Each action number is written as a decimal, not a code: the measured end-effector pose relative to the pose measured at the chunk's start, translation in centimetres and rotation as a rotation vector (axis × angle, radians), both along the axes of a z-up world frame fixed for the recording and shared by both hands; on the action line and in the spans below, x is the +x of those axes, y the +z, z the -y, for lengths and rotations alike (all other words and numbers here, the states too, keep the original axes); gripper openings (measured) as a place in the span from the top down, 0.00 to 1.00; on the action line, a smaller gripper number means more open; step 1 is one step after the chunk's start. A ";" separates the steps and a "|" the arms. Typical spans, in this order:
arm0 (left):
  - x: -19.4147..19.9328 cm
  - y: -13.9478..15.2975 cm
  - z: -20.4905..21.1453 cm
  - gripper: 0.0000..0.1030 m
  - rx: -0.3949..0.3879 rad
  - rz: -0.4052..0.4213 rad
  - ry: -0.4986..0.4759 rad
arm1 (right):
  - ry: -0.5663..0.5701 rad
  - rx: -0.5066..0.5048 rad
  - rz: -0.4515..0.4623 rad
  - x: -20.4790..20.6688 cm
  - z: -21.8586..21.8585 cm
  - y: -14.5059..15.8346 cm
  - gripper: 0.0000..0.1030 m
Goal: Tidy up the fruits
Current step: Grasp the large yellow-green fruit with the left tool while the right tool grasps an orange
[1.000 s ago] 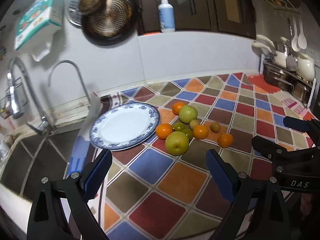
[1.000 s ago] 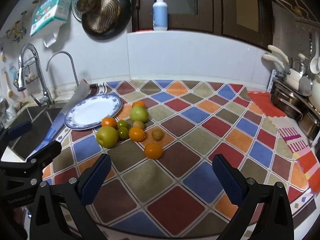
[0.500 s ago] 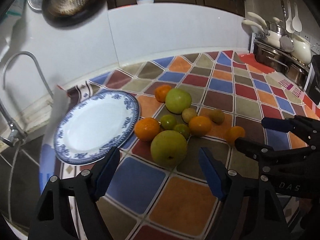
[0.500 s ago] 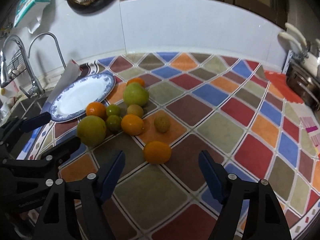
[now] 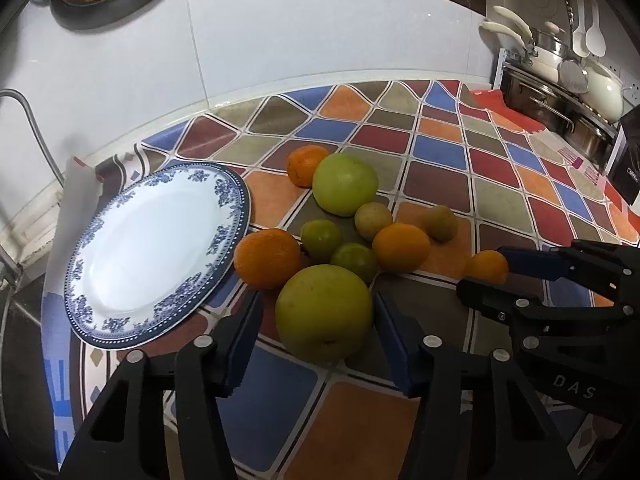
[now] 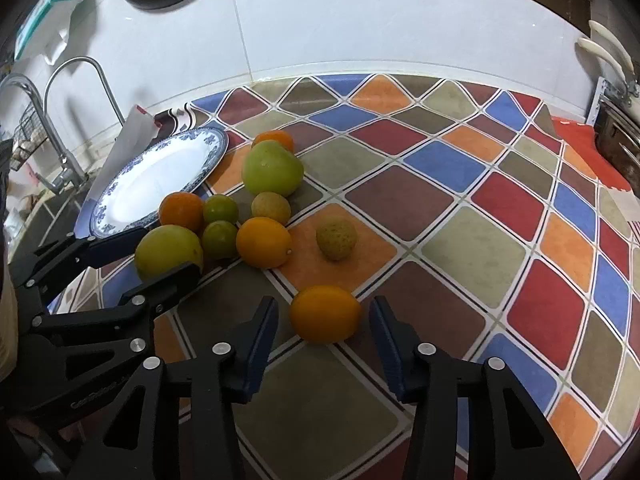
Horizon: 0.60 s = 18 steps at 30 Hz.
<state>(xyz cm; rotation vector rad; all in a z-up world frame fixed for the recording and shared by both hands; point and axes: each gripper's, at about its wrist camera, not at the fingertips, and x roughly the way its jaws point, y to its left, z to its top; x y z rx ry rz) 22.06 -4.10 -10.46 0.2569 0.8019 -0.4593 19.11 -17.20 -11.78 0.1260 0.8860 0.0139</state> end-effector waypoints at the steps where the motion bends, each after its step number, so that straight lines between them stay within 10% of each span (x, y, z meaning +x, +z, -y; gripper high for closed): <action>1: 0.0 -0.1 0.0 0.51 -0.005 -0.004 -0.005 | 0.004 0.003 -0.002 0.1 0.0 0.0 0.58; 18: -0.9 1.4 -1.4 0.53 -0.047 -0.015 0.019 | 0.022 0.009 0.028 -0.4 -0.9 1.6 0.63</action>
